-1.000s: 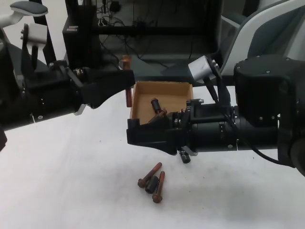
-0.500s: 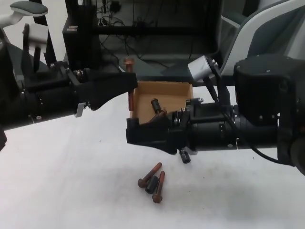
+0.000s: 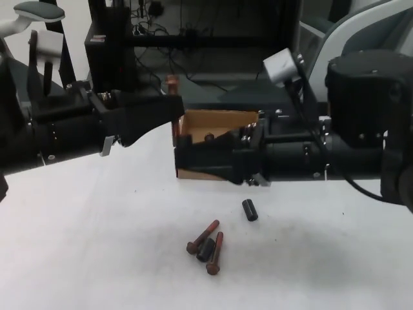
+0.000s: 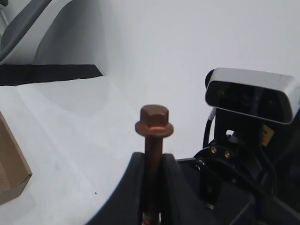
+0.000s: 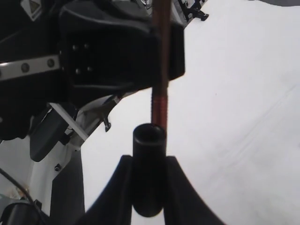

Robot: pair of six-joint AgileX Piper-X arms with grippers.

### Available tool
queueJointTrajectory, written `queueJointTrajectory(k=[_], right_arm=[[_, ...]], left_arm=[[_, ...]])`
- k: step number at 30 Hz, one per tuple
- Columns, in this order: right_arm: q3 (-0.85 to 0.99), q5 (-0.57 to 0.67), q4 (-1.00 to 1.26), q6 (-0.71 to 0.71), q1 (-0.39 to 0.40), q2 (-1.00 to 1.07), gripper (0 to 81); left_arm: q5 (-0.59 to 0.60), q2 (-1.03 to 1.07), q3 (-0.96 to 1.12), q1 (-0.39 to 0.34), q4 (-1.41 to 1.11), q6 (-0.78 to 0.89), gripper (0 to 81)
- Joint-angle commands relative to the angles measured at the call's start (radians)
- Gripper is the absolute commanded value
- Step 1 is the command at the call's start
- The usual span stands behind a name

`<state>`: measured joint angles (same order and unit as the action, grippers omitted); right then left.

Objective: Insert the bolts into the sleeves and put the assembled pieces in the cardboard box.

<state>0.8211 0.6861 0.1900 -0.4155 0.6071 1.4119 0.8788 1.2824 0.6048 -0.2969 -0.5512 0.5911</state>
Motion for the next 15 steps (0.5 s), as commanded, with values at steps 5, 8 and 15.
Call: queueJointTrajectory(k=[5,8,15], right_arm=[[0.008,0.015,-0.096,0.043,0.002,-0.002,0.4],[0.008,0.015,-0.097,0.041,0.014,-0.002,0.4],[0.008,0.015,-0.097,0.041,0.022,-0.002,0.4]], left_arm=[[0.028,-0.005,0.01,-0.004,-0.023,-0.016,1.7],[0.023,-0.005,0.01,-0.004,-0.023,-0.016,1.7],[0.02,-0.005,0.01,-0.004,-0.023,-0.016,1.7]])
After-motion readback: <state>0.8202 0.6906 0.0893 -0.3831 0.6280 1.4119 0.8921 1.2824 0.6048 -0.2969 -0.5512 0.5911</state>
